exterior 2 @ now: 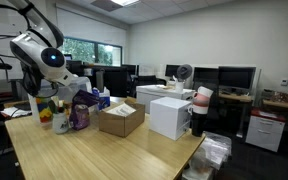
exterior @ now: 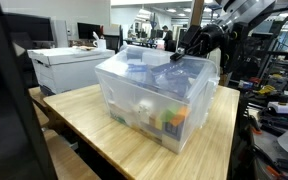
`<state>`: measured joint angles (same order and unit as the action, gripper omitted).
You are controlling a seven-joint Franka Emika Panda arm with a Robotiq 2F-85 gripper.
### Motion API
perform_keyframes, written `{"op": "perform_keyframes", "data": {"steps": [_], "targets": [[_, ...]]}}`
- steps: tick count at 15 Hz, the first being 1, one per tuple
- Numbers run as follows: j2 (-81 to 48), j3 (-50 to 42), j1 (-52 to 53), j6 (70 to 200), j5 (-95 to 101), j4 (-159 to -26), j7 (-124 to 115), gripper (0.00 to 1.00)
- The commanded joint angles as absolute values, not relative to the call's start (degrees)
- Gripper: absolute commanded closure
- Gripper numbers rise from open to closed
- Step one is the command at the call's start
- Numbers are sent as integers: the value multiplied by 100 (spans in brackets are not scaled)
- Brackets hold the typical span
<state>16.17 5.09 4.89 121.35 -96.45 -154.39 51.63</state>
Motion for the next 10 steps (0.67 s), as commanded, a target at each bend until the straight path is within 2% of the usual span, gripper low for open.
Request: {"op": "perform_keyframes", "data": {"steps": [1,10], "targets": [[1445,512,401,11783,-9905,-15511,5367,95],[1087,536,411,11430,-10227,-15502,5432,96]]}}
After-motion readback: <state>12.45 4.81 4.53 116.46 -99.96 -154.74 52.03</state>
